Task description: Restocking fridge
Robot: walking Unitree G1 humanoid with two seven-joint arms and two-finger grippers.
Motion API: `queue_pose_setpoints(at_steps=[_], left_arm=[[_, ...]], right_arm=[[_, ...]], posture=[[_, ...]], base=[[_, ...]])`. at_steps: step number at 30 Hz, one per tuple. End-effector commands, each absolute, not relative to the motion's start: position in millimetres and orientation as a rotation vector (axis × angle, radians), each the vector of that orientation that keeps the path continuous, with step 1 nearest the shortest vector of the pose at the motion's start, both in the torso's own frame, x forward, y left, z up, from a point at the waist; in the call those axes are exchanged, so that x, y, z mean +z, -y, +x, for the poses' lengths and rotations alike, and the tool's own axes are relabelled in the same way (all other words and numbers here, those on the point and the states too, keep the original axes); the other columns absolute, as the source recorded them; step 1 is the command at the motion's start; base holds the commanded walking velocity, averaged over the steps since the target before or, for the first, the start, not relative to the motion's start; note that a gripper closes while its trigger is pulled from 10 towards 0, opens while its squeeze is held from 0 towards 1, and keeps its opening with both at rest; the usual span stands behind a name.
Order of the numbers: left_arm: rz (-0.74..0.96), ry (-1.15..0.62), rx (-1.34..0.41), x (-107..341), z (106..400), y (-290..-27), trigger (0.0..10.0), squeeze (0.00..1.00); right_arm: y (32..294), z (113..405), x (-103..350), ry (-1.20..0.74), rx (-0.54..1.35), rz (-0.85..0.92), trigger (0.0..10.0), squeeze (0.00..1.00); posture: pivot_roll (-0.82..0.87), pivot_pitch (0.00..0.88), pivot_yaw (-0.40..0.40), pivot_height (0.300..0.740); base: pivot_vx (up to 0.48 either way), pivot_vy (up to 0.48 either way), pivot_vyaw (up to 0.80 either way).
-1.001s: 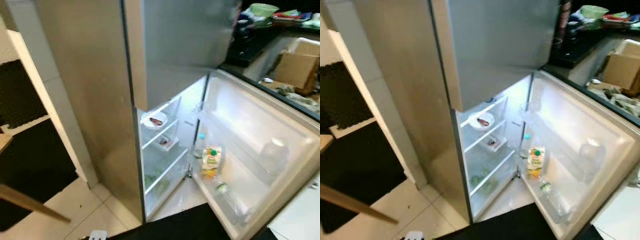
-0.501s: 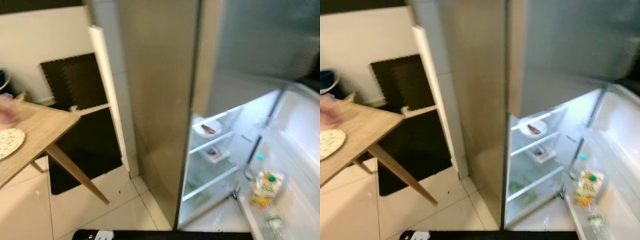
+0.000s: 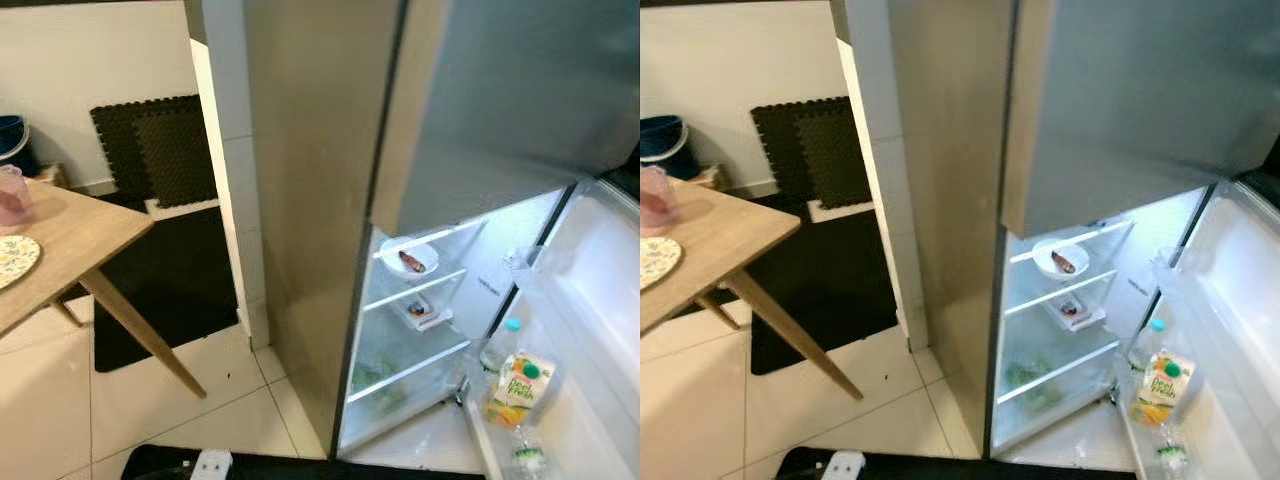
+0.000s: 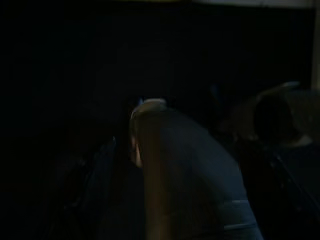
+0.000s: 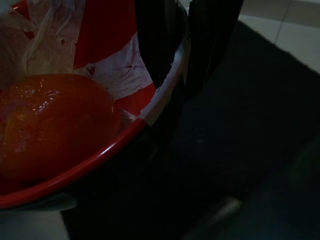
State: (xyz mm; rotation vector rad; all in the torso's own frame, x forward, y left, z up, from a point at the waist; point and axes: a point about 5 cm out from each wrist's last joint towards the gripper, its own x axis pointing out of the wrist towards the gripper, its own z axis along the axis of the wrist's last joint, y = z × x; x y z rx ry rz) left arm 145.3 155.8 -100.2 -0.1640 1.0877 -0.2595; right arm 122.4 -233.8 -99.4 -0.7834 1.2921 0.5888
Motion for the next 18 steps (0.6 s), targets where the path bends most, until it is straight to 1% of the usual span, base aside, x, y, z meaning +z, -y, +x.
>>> queue_pose_setpoints(at_steps=[1, 2, 10, 11, 14, 16, 17, 18], left_arm=[[-0.157, -1.096, -0.266, -101, 145, -155, 10.0, 0.00], [-0.157, -1.096, -0.263, -101, 145, -156, 10.0, 0.00], [-0.151, -1.093, -0.239, -100, 146, -158, 10.0, 0.00], [-0.149, -1.092, -0.241, -100, 146, -158, 10.0, 0.00], [-0.149, -1.093, -0.241, -100, 146, -159, 10.0, 0.00], [-0.150, -1.093, -0.241, -100, 146, -159, 10.0, 0.00], [-0.150, -1.093, -0.241, -100, 146, -159, 10.0, 0.00], [-0.150, -1.092, -0.241, -100, 146, -159, 10.0, 0.00]], right_arm=[[234, 124, -99, -1.283, 0.584, -0.786, 10.0, 0.00], [235, 124, -99, -1.283, 0.584, -0.789, 10.0, 0.00], [235, 134, -95, -1.249, 0.603, -0.835, 10.0, 0.00], [233, 144, -92, -1.207, 0.617, -0.872, 10.0, 0.00], [233, 149, -90, -1.190, 0.621, -0.885, 10.0, 0.00], [228, 166, -84, -1.121, 0.645, -0.916, 10.0, 0.00], [228, 166, -84, -1.121, 0.645, -0.916, 10.0, 0.00], [225, 179, -79, -1.074, 0.668, -0.938, 10.0, 0.00]], posture=[[-0.05, 0.000, 0.002, 0.740], [-0.05, 0.000, 0.002, 0.740], [-0.05, 0.000, 0.002, 0.740], [-0.05, 0.000, 0.003, 0.740], [-0.05, 0.000, 0.003, 0.740], [-0.06, 0.000, 0.003, 0.740], [-0.06, 0.000, 0.003, 0.740], [-0.06, 0.000, 0.003, 0.740]], base=[[0.000, -0.420, 0.00], [0.000, -0.334, 0.00], [0.000, 0.000, 0.00], [0.000, 0.000, 0.00], [0.000, 0.000, 0.00], [0.000, 0.000, 0.00], [0.000, 0.000, 0.00], [0.000, 0.000, 0.00]])
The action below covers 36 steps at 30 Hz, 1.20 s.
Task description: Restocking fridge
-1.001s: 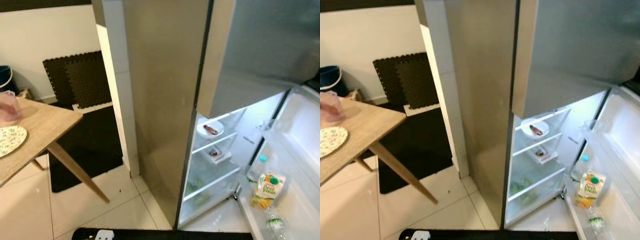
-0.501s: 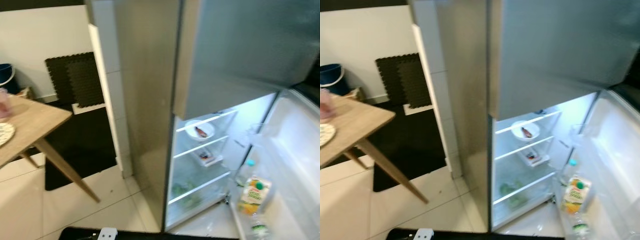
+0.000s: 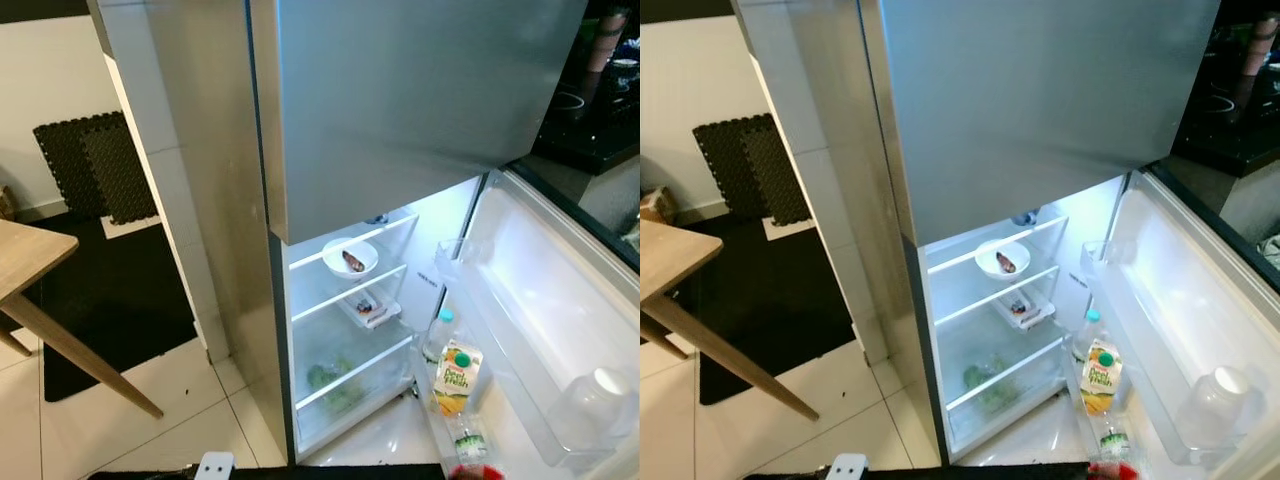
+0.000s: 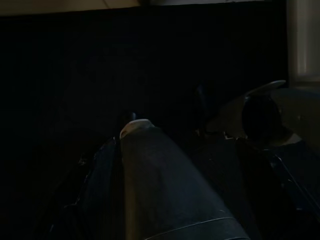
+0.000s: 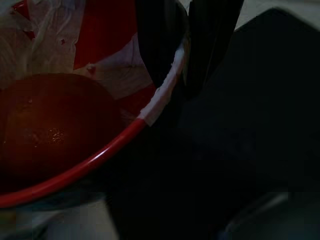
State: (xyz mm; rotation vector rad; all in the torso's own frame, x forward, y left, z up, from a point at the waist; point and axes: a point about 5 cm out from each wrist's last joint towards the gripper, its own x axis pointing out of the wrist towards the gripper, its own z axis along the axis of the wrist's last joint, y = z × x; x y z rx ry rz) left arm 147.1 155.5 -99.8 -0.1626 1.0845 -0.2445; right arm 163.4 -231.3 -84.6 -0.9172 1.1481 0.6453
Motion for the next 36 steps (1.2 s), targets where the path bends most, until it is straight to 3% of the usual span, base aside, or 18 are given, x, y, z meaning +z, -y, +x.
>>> queue_pose_setpoints(at_steps=[1, 8, 19, 30, 36], left_arm=[[-0.150, -1.092, -0.241, -100, 146, -159, 10.0, 0.00], [-0.154, -1.094, -0.243, -100, 145, -159, 10.0, 0.00], [-0.158, -1.097, -0.244, -101, 144, -159, 10.0, 0.00], [-0.160, -1.097, -0.241, -101, 144, -161, 10.0, 0.00], [-0.156, -1.099, -0.242, -101, 143, -161, 10.0, 0.00]], right_arm=[[225, 179, -79, -1.074, 0.668, -0.938, 10.0, 0.00], [211, 238, -45, -0.897, 0.787, -1.030, 10.0, 0.00], [214, 276, -10, -0.869, 0.926, -1.186, 10.0, 0.00], [242, 288, 13, -1.008, 0.924, -1.230, 10.0, 0.00], [275, 282, 21, -1.122, 0.843, -1.214, 10.0, 0.00]], posture=[[-0.06, 0.000, 0.003, 0.740], [-0.06, 0.000, -0.003, 0.740], [-0.06, 0.000, -0.006, 0.740], [-0.06, 0.000, -0.008, 0.740], [-0.06, 0.000, -0.007, 0.740]], base=[[0.000, 0.000, 0.00], [0.000, 0.000, 0.00], [0.000, 0.000, 0.00], [0.000, 0.000, 0.00], [0.000, 0.000, 0.00]])
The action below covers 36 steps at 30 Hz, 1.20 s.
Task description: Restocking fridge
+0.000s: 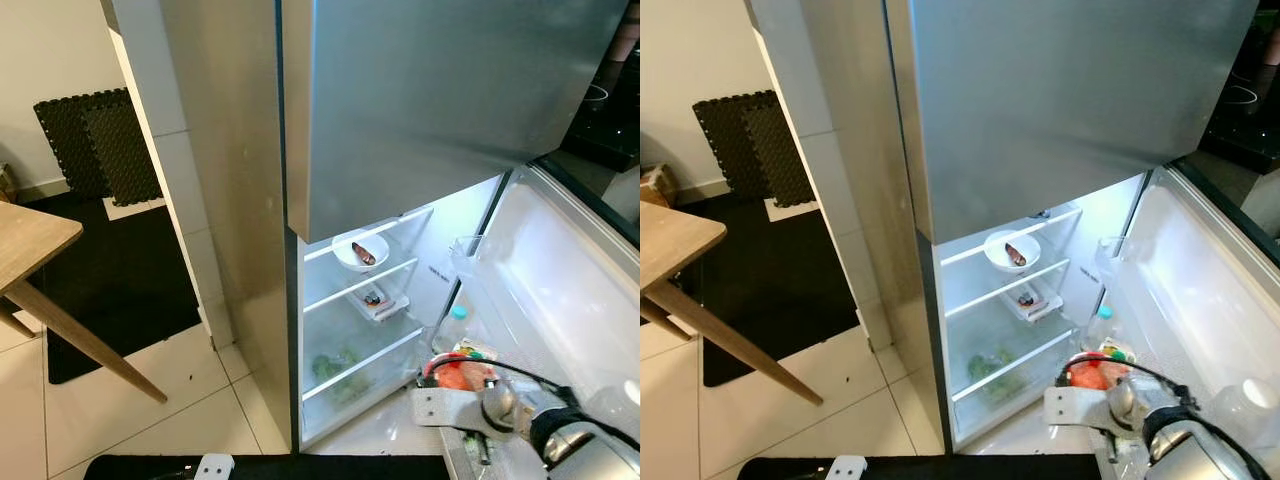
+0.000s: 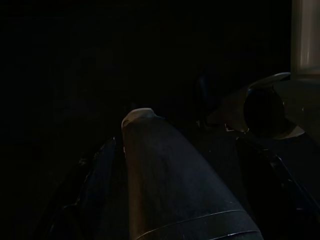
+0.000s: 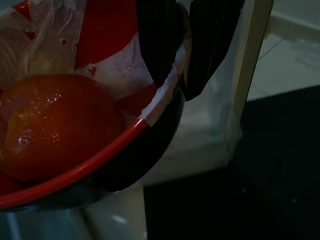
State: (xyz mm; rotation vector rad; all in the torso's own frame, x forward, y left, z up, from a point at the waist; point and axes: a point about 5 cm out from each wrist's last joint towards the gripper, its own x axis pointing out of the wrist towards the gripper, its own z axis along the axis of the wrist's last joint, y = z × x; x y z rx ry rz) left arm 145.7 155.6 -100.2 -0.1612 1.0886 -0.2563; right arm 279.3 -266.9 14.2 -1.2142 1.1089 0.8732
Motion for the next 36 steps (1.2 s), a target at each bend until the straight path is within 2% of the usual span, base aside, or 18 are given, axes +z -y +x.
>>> queue_pose_setpoints(at_steps=[1, 10, 20, 22, 27, 30, 36], left_arm=[[-0.156, -1.099, -0.242, -101, 143, -161, 10.0, 0.00], [-0.154, -1.100, -0.242, -101, 143, -161, 10.0, 0.00], [-0.157, -1.097, -0.236, -101, 143, -162, 10.0, 0.00], [-0.157, -1.097, -0.233, -101, 144, -162, 10.0, 0.00], [-0.156, -1.098, -0.231, -101, 144, -163, 10.0, 0.00], [-0.154, -1.099, -0.230, -101, 144, -163, 10.0, 0.00], [-0.153, -1.098, -0.230, -101, 144, -163, 10.0, 0.00]], right_arm=[[275, 282, 21, -1.122, 0.843, -1.214, 10.0, 0.00], [299, 272, 23, -1.203, 0.767, -1.200, 10.0, 0.00], [349, 253, 37, -1.301, 0.564, -1.193, 10.0, 0.00], [371, 246, 48, -1.333, 0.481, -1.197, 10.0, 0.00], [384, 240, 55, -1.353, 0.419, -1.195, 10.0, 0.00], [387, 238, 56, -1.353, 0.400, -1.185, 10.0, 0.00], [371, 242, 44, -1.315, 0.451, -1.158, 10.0, 0.00]], posture=[[-0.06, 0.000, -0.007, 0.740], [-0.07, 0.000, -0.008, 0.740], [-0.06, 0.000, -0.008, 0.740], [-0.06, 0.000, -0.005, 0.740], [-0.06, 0.000, -0.003, 0.740], [-0.06, 0.000, -0.002, 0.740], [-0.06, 0.000, -0.002, 0.740]], base=[[0.000, 0.000, 0.00], [0.000, 0.000, 0.00], [0.000, 0.000, 0.00], [0.000, 0.000, 0.00], [0.000, 0.000, 0.00], [0.000, 0.000, 0.00], [0.000, 0.000, 0.00]])
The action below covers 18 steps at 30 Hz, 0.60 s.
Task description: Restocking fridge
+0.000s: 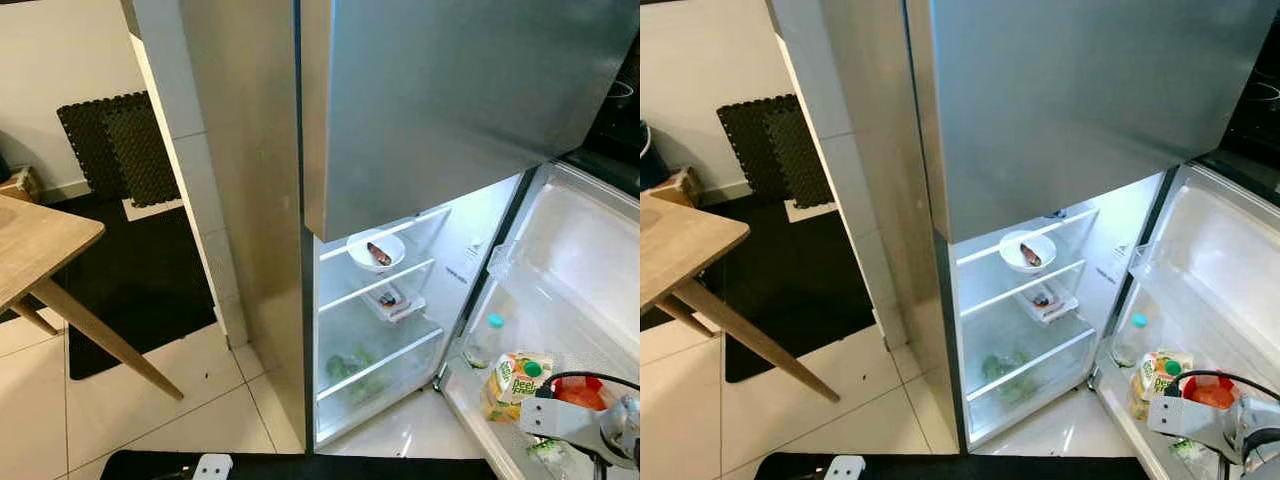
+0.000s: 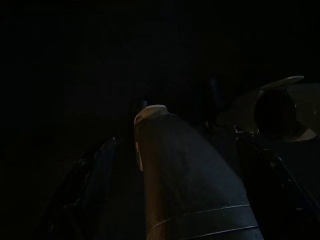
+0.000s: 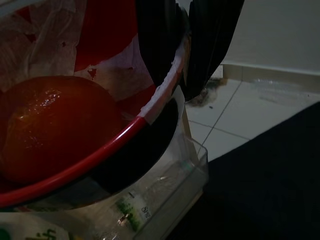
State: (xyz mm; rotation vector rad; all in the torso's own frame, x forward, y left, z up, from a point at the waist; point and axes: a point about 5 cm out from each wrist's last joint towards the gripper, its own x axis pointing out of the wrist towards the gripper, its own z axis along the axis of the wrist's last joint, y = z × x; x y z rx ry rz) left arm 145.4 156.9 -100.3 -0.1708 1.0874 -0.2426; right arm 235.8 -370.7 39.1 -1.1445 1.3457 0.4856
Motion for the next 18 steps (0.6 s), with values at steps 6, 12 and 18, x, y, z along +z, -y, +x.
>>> queue_pose_setpoints(at_steps=[6, 12, 18], left_arm=[[-0.152, -1.096, -0.232, -100, 144, -164, 10.0, 0.00], [-0.148, -1.099, -0.233, -100, 144, -166, 10.0, 0.00], [-0.142, -1.100, -0.235, -100, 144, -166, 10.0, 0.00]], right_arm=[[330, 243, 12, -1.236, 0.553, -1.109, 10.0, 0.00], [294, 235, -18, -1.209, 0.662, -1.106, 10.0, 0.00], [277, 227, -33, -1.180, 0.672, -1.098, 10.0, 0.00]], posture=[[-0.06, 0.000, -0.004, 0.740], [-0.06, 0.000, -0.002, 0.740], [-0.06, 0.000, -0.001, 0.740]], base=[[0.000, 0.000, 0.00], [0.000, 0.000, 0.00], [0.000, 0.000, 0.00]])
